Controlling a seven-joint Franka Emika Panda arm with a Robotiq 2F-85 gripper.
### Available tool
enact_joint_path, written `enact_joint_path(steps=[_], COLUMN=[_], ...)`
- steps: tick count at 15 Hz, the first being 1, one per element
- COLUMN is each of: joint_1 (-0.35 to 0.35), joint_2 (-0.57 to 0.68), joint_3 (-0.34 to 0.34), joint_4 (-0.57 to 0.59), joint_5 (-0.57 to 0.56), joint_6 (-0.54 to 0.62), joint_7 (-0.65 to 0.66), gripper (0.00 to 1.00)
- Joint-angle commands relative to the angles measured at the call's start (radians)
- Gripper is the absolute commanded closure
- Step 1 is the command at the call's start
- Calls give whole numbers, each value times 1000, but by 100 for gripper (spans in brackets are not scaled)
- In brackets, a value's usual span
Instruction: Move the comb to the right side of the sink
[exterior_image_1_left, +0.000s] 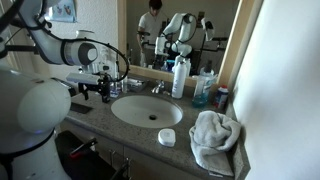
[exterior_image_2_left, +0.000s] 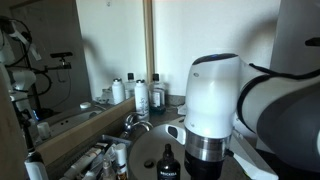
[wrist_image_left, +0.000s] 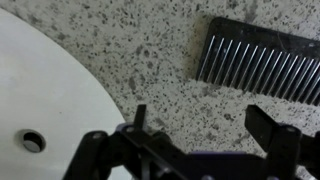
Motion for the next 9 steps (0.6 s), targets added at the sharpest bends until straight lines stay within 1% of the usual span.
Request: enact_joint_path(steps=[1,6,8,9], joint_1=[-2,-1,-1,-3], joint_2=[-5,1,19,20], joint_3=[1,1,-3,0], joint_4=[1,0,22,20], joint_5=[2,2,0,-5], joint_6=[-2,-2,-20,-13], joint_7=[-3,-3,-24,-14], gripper=[0,0,0,0])
